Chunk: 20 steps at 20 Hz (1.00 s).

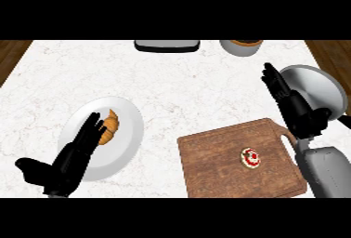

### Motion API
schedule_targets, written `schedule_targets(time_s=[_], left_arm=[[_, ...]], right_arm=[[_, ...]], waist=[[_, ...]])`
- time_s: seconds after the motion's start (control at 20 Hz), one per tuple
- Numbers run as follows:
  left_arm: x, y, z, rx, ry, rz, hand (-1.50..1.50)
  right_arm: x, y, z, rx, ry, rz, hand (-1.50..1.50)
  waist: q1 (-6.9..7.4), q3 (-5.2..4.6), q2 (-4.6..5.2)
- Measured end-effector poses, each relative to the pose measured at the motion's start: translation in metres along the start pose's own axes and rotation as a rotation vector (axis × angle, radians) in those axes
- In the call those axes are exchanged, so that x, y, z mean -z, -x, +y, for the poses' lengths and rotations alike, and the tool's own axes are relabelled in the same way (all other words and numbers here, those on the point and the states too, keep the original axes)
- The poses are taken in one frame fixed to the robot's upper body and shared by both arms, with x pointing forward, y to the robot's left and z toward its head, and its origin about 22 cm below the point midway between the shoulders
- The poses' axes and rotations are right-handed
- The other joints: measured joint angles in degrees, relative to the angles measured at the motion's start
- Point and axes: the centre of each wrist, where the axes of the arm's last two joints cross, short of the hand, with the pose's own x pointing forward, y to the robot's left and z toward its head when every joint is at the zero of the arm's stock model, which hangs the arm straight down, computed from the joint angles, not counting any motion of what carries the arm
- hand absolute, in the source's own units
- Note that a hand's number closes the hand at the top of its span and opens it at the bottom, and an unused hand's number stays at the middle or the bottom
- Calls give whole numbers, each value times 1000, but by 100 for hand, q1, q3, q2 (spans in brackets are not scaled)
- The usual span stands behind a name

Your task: Pick the cupcake from the cutting board and place it in the pan

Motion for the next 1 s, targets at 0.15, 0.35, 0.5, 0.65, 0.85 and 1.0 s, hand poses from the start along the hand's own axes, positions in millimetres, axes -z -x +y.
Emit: schedule_targets(time_s=[0.15,0.35,0.5,0.65,0.85,1.0], left_arm=[[3,-2,-4,27,-4,-67,0],[14,-18,-11,92,-20,-186,0],[18,-20,-21,108,-26,-219,0],[23,-17,-26,116,-18,-235,0],[25,-12,-33,124,-4,-243,0],[27,-16,-41,130,2,-246,0]], right_arm=[[0,-11,-7,47,-43,-70,150],[-11,-20,-29,60,-100,-162,150],[-49,2,-57,51,16,-118,-150],[-95,19,-82,47,12,-125,-150],[-124,19,-110,-71,-5,-136,-150],[-123,3,-117,-157,-41,-135,-150]], waist=[[-6,72,80],[-124,109,105],[-203,125,117],[-181,133,135],[-106,133,148],[-64,134,152]])
